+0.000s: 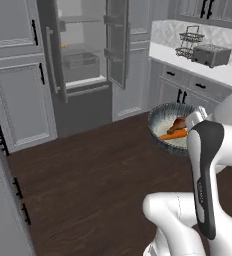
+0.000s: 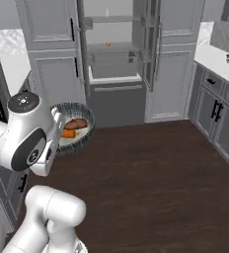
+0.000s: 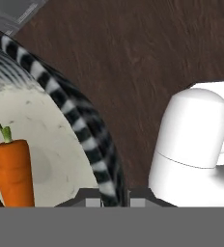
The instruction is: Pick the chicken drumstick and carrot from their plates and place them in the bowl. Then put the bowl in the fridge.
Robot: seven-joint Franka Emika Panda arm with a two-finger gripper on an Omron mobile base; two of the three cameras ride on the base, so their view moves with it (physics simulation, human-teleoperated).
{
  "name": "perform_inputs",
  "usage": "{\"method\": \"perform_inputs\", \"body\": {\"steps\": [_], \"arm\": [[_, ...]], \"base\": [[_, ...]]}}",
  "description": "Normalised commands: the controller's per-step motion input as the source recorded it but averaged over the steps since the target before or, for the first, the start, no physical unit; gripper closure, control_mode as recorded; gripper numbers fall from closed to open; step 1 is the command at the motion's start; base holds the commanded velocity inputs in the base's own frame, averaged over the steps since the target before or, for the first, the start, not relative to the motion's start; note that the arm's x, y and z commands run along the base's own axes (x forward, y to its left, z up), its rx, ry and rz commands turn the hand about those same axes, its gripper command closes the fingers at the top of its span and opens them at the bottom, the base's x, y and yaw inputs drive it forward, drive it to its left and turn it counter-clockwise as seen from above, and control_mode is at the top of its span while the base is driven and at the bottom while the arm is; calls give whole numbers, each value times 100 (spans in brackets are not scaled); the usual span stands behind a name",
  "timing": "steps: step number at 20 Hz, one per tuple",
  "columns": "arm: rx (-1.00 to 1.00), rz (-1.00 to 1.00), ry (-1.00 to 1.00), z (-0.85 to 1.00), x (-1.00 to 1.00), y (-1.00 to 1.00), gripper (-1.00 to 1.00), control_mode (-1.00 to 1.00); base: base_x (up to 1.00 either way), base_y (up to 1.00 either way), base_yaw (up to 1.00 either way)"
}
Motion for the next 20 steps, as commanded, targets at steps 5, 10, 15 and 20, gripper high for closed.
{"method": "perform_inputs", "body": {"steps": [5, 10, 15, 20], "arm": [[0, 0, 0, 0, 0, 0, 100, 100], [0, 0, 0, 0, 0, 0, 100, 100], [0, 0, 0, 0, 0, 0, 100, 100], [0, 0, 0, 0, 0, 0, 100, 100]], "base": [[100, -91, 47], [100, -93, 43], [100, -87, 32], [100, -26, 8]]}}
